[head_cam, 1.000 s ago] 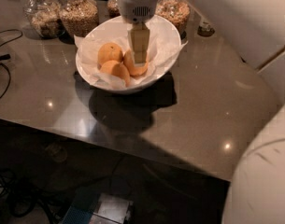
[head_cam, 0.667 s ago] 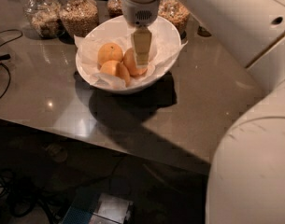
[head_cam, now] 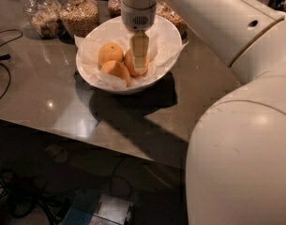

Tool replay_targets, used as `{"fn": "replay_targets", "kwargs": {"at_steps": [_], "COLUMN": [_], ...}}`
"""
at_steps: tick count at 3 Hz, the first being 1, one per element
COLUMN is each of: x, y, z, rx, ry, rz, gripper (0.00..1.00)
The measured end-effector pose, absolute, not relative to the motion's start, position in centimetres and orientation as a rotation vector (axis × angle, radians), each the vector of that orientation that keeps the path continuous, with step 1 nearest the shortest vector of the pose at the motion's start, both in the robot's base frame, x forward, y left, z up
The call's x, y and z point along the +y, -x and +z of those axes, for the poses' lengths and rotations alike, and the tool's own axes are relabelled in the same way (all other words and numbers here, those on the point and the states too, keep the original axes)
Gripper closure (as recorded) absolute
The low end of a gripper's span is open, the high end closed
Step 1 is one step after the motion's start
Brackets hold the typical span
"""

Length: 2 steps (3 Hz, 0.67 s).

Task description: Pick orange from white bowl

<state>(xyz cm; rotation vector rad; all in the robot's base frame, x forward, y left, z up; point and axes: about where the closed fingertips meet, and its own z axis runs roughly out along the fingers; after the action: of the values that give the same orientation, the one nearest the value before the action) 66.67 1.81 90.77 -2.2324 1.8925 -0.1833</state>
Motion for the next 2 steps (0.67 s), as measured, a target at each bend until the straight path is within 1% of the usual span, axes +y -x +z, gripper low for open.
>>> {"fn": "replay_targets", "kwargs": {"at_steps": [2], "x": [1.9], "y": [-67.5], "z": [87.4], "rx": [1.929], "ry": [2.255], "rz": [-0.122], "gripper": [0.13]}}
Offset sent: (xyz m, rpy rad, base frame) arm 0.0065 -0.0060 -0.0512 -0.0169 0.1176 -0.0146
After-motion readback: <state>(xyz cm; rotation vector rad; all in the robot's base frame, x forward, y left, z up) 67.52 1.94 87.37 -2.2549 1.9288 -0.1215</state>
